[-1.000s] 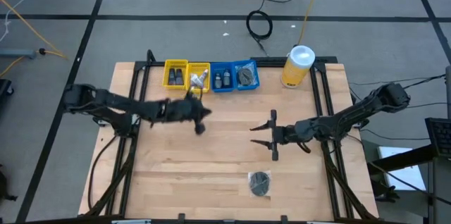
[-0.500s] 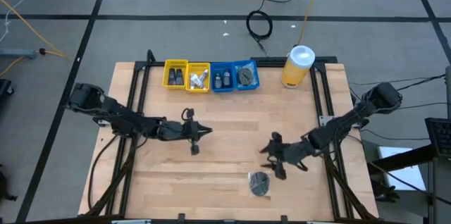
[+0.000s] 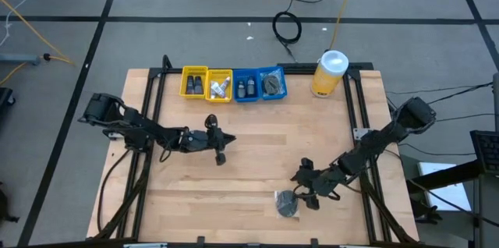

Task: Pick & Place Travel size toiletries
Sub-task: Put the black hairbrush into the right blue bin

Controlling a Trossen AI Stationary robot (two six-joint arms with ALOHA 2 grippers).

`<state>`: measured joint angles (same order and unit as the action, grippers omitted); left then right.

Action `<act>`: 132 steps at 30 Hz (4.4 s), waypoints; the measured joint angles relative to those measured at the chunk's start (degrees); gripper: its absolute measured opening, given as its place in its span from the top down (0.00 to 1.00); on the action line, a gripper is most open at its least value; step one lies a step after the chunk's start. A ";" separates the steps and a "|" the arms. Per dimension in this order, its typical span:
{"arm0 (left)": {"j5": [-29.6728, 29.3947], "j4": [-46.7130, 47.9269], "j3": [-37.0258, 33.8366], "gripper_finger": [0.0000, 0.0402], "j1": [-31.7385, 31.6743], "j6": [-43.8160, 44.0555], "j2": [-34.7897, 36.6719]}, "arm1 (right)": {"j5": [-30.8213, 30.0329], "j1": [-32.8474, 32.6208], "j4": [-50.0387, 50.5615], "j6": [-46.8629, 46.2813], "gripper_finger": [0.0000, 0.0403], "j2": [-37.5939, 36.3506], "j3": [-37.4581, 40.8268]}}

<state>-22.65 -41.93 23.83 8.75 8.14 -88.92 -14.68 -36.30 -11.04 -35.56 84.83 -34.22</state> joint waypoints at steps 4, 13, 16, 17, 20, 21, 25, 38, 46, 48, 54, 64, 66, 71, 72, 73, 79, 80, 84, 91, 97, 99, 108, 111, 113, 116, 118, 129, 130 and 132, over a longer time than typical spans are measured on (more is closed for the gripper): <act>0.02 0.04 0.00 0.94 -0.10 0.09 0.00 | 2.83 -0.23 -10.05 5.17 0.29 5.85 0.04; 0.04 0.15 0.00 0.94 -0.10 0.19 0.00 | 2.17 -0.21 -16.11 4.89 0.41 13.28 -0.04; 0.04 0.14 0.00 0.94 -0.10 0.20 0.00 | 1.93 -0.19 -15.74 4.93 0.48 13.11 -0.04; 0.06 0.13 0.00 0.94 -0.10 0.20 0.00 | 1.97 -0.16 -15.60 5.03 0.51 12.92 -0.04; 0.04 0.13 0.00 0.94 -0.10 0.35 0.00 | 1.43 -0.12 -15.19 6.42 0.61 12.18 -0.01; 0.04 0.15 0.00 0.94 -0.10 0.35 0.00 | 1.34 -0.06 -15.14 7.03 0.65 11.92 0.03; 0.13 -0.34 0.00 0.94 -0.10 1.03 0.00 | 1.39 0.97 -15.63 8.26 0.77 10.85 0.07; 20.31 -13.47 1.44 0.92 0.09 -0.24 0.00 | -6.78 5.94 -21.67 32.97 1.00 6.16 0.09; 20.68 -7.87 11.97 0.57 0.62 -2.24 -9.36 | -18.39 11.08 -25.50 43.60 1.00 5.63 0.09; 20.72 -4.19 15.32 0.47 0.17 -0.63 -12.84 | -18.44 12.32 -25.57 43.80 1.00 5.62 0.07; 27.91 8.17 23.58 0.28 -0.89 1.64 -18.56 | -18.44 12.71 -25.08 43.79 1.00 5.64 0.09; 31.92 9.43 27.12 0.51 -1.02 2.66 -22.40 | -18.45 12.86 -25.13 41.98 0.99 5.64 0.11; 31.64 10.37 27.15 0.61 -1.02 2.65 -22.31 | -18.41 13.00 -25.04 41.20 0.99 5.64 0.15; 31.48 11.18 27.15 0.87 -1.02 0.94 -22.12 | -18.27 13.09 -24.82 40.10 0.94 5.61 0.15; 31.17 11.55 27.15 0.92 -1.02 0.66 -22.12 | -18.22 13.02 -24.83 39.97 0.91 5.40 0.15; 30.54 11.86 27.15 0.95 -1.05 0.44 -22.12 | -18.16 12.96 -24.70 39.46 0.88 4.98 0.15; 23.32 15.14 27.12 0.88 -0.66 -1.09 -22.10 | -18.10 12.05 -20.42 32.59 0.62 0.05 0.15; 22.03 15.48 27.15 0.86 -0.48 -1.74 -22.10 | -17.96 11.87 -18.69 30.91 0.58 -0.93 0.15; 18.07 15.85 27.15 0.84 0.50 -4.70 -22.10 | -12.12 12.72 -13.95 24.71 0.46 -2.79 0.15; 15.95 14.39 27.15 0.91 2.85 -11.97 -22.10 | -9.91 16.63 -15.87 21.87 0.41 1.55 0.15; 11.11 13.88 27.12 0.94 4.10 -13.68 -22.10 | 1.62 17.56 -22.90 23.49 0.48 2.54 0.15; 10.56 13.66 27.12 0.93 4.11 -13.66 -22.10 | 1.39 17.52 -23.05 23.09 0.52 2.54 0.15; 10.54 11.26 27.10 0.87 4.14 -13.42 -22.10 | 1.01 18.03 -22.17 22.72 0.67 3.41 0.17; 10.53 11.21 27.10 0.87 4.11 -13.22 -22.10 | 1.01 18.28 -22.48 22.75 0.68 3.39 0.15; 10.53 11.21 27.10 0.87 4.09 -13.20 -22.10 | 1.03 18.28 -22.39 22.84 0.70 3.39 0.15; 10.53 11.21 27.10 0.87 4.09 -13.20 -22.10 | 1.03 18.28 -22.41 23.16 0.73 3.39 0.15; 10.53 11.21 27.10 0.87 4.11 -13.20 -22.10 | 0.86 18.28 -22.33 23.42 0.76 3.39 0.15; 12.11 9.29 27.10 0.76 4.09 -11.67 -22.10 | -2.03 18.20 -19.32 27.01 0.98 3.39 0.15; 12.13 9.07 27.10 0.72 4.09 -11.67 -22.09 | -2.02 18.20 -19.39 27.05 0.98 3.39 0.15; 12.17 9.79 27.10 0.65 4.09 -11.76 -21.34 | -2.00 18.20 -19.51 27.22 0.98 3.39 0.15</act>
<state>-10.48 -32.15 50.94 12.84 -3.62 -110.26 -16.69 -18.11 -30.55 -8.34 88.23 -34.06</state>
